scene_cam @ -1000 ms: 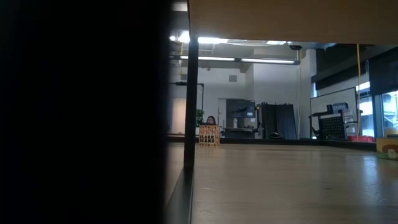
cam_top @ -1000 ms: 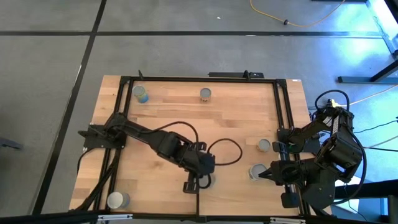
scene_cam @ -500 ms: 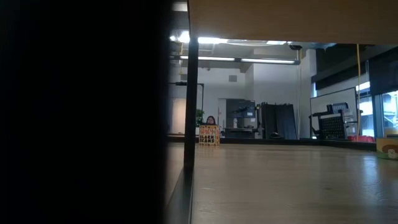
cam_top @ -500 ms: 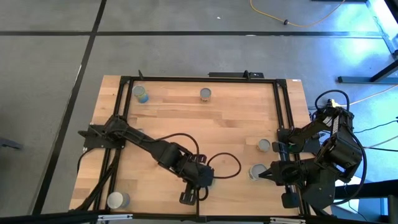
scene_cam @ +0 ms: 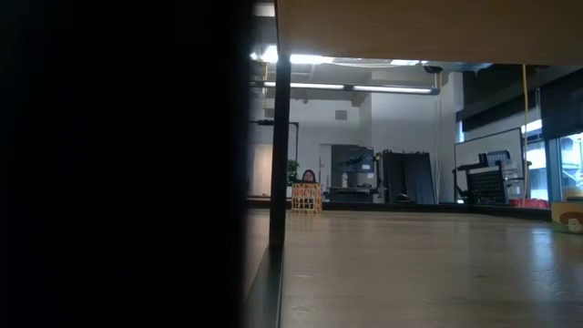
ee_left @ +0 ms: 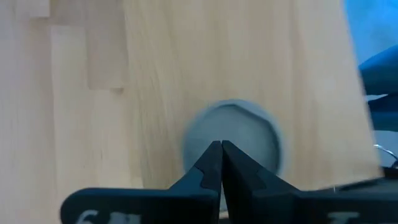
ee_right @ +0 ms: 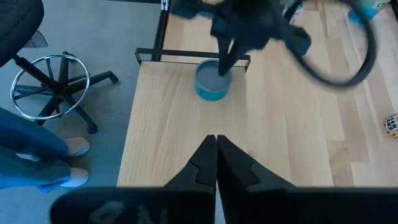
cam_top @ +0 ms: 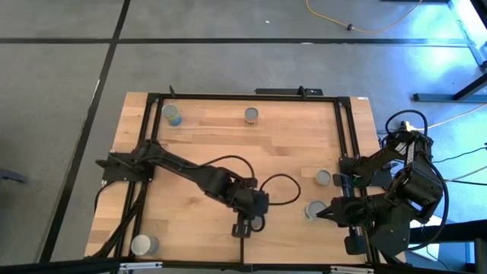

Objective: Pick and place cans onto a shelf
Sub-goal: Put the green tuna can on the shelf

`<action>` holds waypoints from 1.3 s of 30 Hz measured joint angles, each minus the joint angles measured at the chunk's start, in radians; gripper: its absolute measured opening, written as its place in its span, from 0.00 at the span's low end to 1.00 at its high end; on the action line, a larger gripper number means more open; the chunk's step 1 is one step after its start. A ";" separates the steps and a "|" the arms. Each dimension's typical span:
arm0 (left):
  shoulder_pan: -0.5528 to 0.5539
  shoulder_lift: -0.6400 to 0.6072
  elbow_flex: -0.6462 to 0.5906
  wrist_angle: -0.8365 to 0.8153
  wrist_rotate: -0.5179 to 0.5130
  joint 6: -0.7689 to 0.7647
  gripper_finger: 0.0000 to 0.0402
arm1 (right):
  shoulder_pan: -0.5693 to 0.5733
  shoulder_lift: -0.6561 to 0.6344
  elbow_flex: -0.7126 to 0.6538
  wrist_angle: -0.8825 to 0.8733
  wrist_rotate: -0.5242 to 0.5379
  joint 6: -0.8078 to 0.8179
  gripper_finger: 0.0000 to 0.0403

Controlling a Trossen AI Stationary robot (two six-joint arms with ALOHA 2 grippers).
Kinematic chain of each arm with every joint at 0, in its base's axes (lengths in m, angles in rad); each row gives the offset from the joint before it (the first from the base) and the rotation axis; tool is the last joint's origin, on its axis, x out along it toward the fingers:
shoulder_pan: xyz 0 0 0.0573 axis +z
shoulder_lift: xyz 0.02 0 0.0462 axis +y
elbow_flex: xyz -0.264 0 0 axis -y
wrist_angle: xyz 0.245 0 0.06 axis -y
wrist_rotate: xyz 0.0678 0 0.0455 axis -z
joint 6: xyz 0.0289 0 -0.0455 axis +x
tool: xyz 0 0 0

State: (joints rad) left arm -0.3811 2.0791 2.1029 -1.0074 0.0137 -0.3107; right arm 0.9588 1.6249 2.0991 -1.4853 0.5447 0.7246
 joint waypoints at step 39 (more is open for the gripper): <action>0.014 0.014 0.142 -0.154 -0.097 -0.013 0.00 | 0.000 0.000 0.000 -0.001 -0.026 0.000 0.01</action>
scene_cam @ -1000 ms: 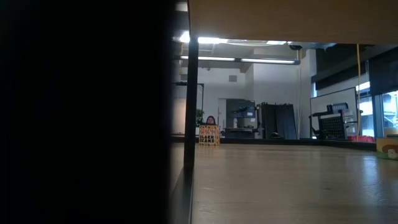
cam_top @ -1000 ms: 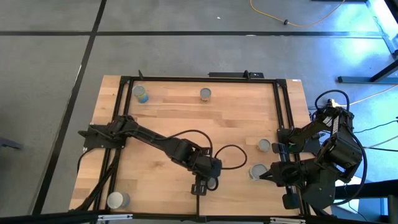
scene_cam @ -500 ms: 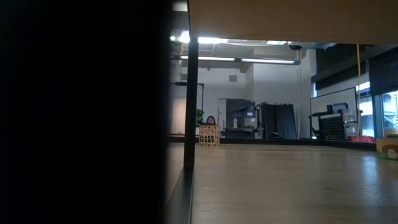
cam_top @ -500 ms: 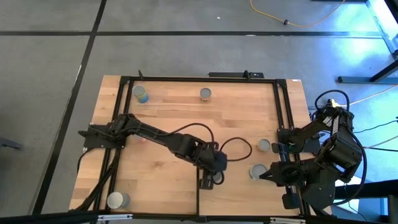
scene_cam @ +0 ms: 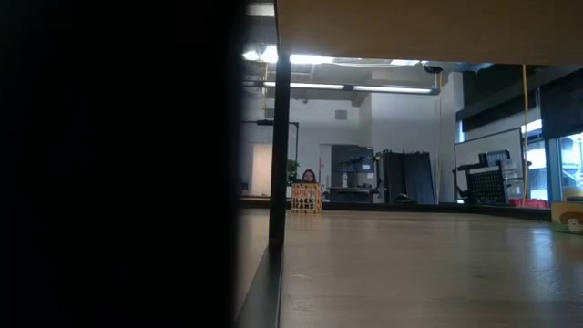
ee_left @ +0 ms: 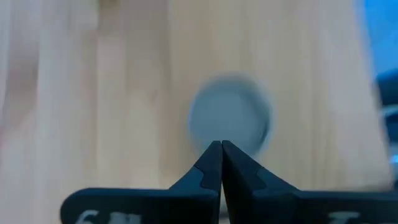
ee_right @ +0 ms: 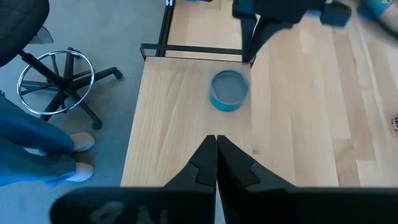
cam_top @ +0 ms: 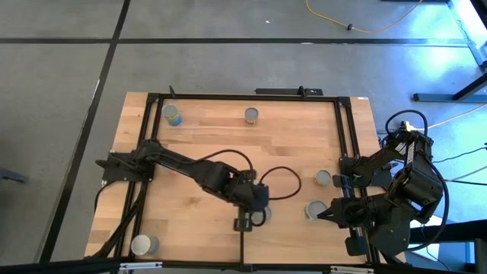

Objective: Pick and place cans onto a shelf
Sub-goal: Put the green tuna can on the shelf

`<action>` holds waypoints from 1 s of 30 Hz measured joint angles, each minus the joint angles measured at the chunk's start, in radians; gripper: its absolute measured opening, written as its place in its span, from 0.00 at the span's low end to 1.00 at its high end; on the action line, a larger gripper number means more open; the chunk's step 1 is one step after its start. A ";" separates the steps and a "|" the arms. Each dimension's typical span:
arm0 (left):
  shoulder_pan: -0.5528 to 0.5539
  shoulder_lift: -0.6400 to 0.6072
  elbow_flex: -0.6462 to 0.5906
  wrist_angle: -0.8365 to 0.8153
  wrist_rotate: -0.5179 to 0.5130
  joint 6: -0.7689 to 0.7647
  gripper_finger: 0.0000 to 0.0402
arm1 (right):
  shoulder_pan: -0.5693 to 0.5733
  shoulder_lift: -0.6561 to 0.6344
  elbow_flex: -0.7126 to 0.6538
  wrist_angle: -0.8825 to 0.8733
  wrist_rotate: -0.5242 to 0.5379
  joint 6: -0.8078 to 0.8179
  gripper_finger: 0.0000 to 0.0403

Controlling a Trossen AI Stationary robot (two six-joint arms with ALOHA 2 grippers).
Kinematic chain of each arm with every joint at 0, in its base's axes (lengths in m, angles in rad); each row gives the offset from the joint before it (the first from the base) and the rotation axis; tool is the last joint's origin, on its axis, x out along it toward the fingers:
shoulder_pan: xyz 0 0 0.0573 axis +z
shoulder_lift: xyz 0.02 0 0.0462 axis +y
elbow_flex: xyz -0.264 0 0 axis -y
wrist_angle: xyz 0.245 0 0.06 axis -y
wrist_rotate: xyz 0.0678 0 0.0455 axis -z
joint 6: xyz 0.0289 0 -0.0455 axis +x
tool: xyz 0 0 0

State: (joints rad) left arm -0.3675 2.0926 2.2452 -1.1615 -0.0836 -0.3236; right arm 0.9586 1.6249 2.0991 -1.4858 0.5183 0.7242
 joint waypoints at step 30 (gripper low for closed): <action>-0.003 0.132 -0.003 0.060 0.131 -0.033 0.00 | 0.000 0.000 0.000 0.001 -0.015 -0.026 0.01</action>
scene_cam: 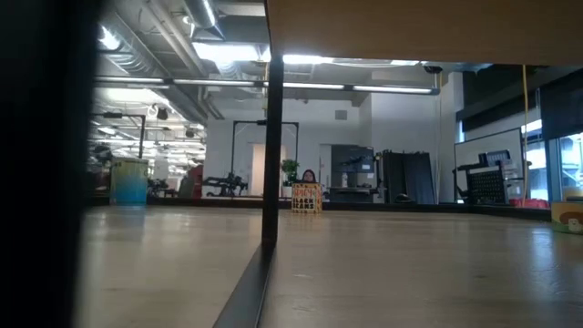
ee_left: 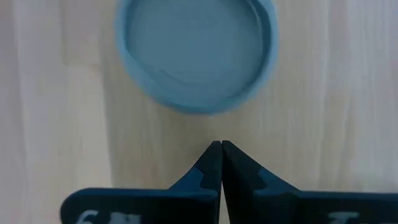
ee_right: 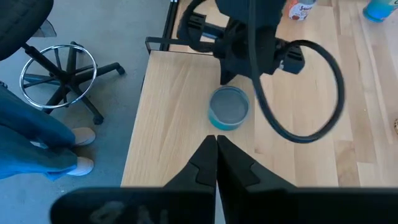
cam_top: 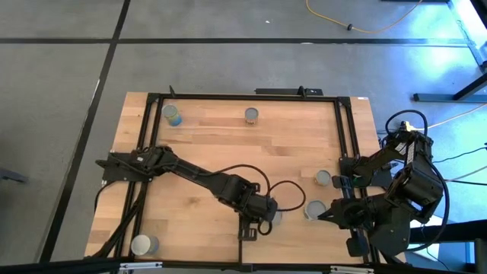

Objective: Pick and place cans onto a shelf
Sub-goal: Put the green tuna can on the shelf, then put the yellow canned mushroom on the shelf

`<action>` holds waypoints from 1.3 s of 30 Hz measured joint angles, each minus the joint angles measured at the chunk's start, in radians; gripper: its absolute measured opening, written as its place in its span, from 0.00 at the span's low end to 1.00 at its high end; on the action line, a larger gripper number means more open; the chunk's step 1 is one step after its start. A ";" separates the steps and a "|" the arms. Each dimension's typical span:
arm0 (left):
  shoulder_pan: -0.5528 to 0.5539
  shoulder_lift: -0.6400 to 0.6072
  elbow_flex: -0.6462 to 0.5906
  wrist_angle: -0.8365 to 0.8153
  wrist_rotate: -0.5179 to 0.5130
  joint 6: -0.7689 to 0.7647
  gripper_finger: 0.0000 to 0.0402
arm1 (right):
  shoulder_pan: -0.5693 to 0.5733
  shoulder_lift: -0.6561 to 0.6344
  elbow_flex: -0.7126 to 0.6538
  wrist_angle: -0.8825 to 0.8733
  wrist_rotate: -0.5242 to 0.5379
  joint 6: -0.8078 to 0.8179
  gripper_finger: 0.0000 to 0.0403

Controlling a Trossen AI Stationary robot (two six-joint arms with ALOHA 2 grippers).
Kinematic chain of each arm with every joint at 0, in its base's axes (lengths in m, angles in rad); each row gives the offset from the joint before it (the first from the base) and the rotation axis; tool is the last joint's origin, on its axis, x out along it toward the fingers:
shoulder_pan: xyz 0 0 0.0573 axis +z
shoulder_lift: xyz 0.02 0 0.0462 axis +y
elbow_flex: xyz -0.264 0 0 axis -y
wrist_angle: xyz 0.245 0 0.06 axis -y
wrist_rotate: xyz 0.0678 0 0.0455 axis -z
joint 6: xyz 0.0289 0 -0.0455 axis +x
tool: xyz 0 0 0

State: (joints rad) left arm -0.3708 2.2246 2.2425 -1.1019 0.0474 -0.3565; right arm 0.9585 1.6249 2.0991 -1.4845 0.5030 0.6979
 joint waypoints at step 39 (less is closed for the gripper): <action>-0.036 -0.140 0.100 -0.108 -0.169 0.044 0.00 | -0.001 0.000 0.000 -0.008 0.188 0.112 0.01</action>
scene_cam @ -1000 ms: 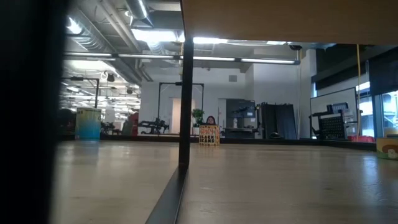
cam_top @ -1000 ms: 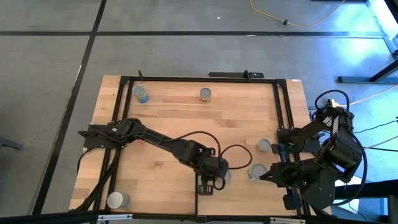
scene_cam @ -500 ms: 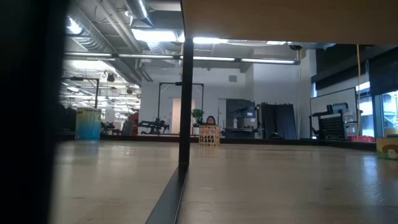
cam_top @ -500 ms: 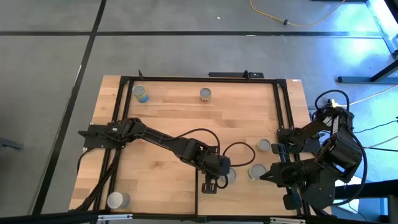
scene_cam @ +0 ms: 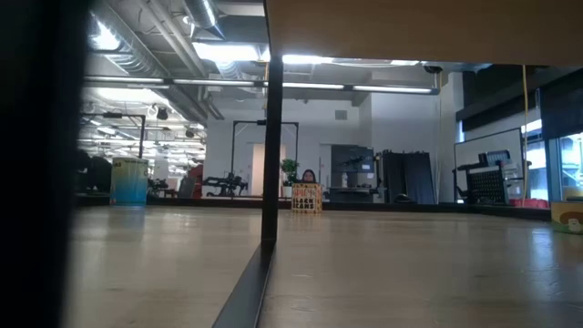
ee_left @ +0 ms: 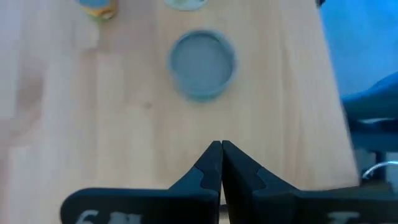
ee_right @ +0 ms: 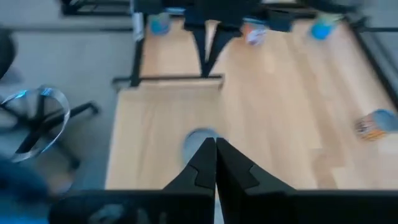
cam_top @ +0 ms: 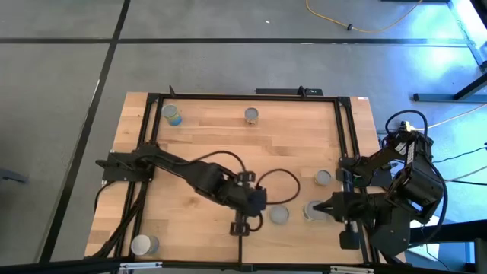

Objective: Pick and place cans onto a shelf
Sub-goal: Put the yellow canned mushroom on the shelf

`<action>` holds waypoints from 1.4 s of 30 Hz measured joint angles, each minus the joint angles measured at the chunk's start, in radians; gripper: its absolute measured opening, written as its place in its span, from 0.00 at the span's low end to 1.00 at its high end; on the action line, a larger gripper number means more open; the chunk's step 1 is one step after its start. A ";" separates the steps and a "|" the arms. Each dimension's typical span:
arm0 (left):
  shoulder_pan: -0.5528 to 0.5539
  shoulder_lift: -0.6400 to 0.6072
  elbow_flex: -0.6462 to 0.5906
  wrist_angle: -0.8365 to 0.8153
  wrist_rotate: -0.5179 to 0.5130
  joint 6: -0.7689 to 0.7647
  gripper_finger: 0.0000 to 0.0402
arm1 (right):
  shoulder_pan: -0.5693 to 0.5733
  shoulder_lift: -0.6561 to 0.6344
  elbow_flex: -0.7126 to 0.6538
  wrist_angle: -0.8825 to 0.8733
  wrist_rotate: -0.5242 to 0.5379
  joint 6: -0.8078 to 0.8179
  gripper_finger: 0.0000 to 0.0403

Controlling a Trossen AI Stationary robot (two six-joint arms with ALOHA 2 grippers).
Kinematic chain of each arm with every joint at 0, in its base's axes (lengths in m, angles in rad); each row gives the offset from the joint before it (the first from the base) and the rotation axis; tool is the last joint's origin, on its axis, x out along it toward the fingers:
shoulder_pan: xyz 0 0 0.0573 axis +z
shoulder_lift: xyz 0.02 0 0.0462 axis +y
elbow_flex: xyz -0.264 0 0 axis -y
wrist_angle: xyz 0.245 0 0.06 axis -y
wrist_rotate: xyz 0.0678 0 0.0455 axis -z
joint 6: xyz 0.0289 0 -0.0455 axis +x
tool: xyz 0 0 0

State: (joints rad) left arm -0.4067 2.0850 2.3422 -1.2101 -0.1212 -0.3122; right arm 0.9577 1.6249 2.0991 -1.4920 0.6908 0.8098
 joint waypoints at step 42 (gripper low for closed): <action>0.438 -0.250 -0.004 -0.361 -0.090 0.192 0.00 | -0.851 -0.344 -0.394 -0.081 -0.278 0.031 0.01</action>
State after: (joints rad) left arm 0.0313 1.8350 2.3386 -1.5706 -0.2111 -0.1202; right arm 0.1068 1.2809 1.7054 -1.5731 0.4131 0.8409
